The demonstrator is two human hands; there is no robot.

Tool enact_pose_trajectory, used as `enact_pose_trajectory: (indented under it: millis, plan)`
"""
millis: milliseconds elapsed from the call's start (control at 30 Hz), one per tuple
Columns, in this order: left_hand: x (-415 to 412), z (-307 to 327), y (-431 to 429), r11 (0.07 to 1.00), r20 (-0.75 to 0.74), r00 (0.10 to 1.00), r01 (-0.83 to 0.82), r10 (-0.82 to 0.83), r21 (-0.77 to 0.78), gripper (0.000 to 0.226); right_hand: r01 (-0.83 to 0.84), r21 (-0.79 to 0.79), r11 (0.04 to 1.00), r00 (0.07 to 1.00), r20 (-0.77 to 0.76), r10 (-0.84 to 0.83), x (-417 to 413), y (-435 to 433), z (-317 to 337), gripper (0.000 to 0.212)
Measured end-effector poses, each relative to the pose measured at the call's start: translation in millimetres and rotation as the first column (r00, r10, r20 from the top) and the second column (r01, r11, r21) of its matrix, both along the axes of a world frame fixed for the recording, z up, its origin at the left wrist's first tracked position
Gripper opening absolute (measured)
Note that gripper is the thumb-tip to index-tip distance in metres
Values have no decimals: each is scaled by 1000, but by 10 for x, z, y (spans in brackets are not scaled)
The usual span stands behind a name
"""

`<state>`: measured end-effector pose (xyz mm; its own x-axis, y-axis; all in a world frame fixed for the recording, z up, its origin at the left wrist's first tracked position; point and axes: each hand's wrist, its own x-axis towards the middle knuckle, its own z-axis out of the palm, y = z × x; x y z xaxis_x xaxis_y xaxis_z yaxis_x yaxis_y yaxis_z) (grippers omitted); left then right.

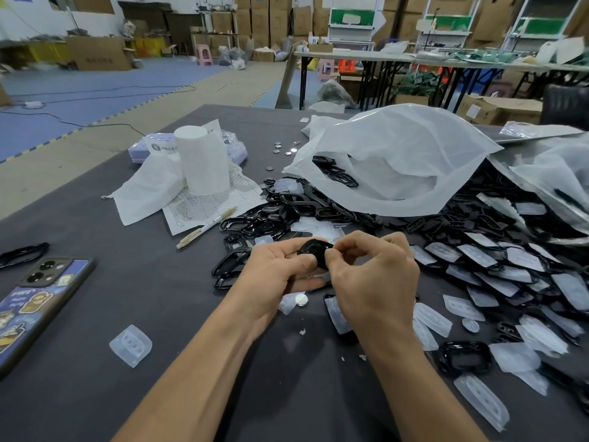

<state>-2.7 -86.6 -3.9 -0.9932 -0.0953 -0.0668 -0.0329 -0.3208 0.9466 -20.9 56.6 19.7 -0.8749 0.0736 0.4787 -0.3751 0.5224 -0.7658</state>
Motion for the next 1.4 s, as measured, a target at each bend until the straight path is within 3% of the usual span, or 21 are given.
enact_pose_trajectory:
  millis: [133,233,333,467,533,633,733,800,900,1000,1200,1267,1333,1400]
  plan:
    - [14,16,-41,1000,3,1000,15,-15,24,31,-12,-9,1000,1000,10,12,-35,15,-37,22]
    - [31,26,-38,999,-24,999,-28,27,-32,29,-96,-157,983,973,193,126,-90,33,-37,21]
    - [32,35,17,979,-38,983,-185,182,-82,29,-181,-294,938,880,378,288,-118,6,-22,17]
    - [33,29,104,959,9,966,-256,259,-121,6,-94,-525,846,846,406,346,-81,-65,-43,28]
    - [23,12,144,951,47,957,-276,285,-140,19,-98,-546,832,859,375,347,-50,-106,-75,27]
    - [-14,58,83,865,-2,877,-474,480,-166,31,-124,-344,931,929,288,231,-28,-109,-105,19]
    - [-21,124,-173,716,75,715,-698,695,23,29,-111,-97,989,980,153,125,-57,-31,-101,18]
    - [-20,121,-313,655,144,669,-743,729,134,25,-202,72,977,972,140,190,-57,-10,-94,20]
    - [-34,96,-294,678,155,696,-718,701,159,22,-394,318,862,917,201,345,-8,-82,-97,7]
    - [-49,95,-262,721,133,728,-685,672,105,19,-419,535,733,907,274,318,42,-142,-142,20]
    - [-57,65,-245,777,121,773,-629,623,18,17,-348,634,691,936,187,299,92,-242,-187,19]
    - [-53,60,-239,785,121,778,-619,616,-17,17,-371,480,795,928,227,296,92,-221,-171,16]
    - [-48,61,-212,805,111,798,-591,593,-50,16,-376,144,915,888,339,311,35,-159,-136,15]
    - [-39,65,-159,831,97,825,-550,556,-87,15,-362,-139,922,821,421,386,-34,-97,-80,21]
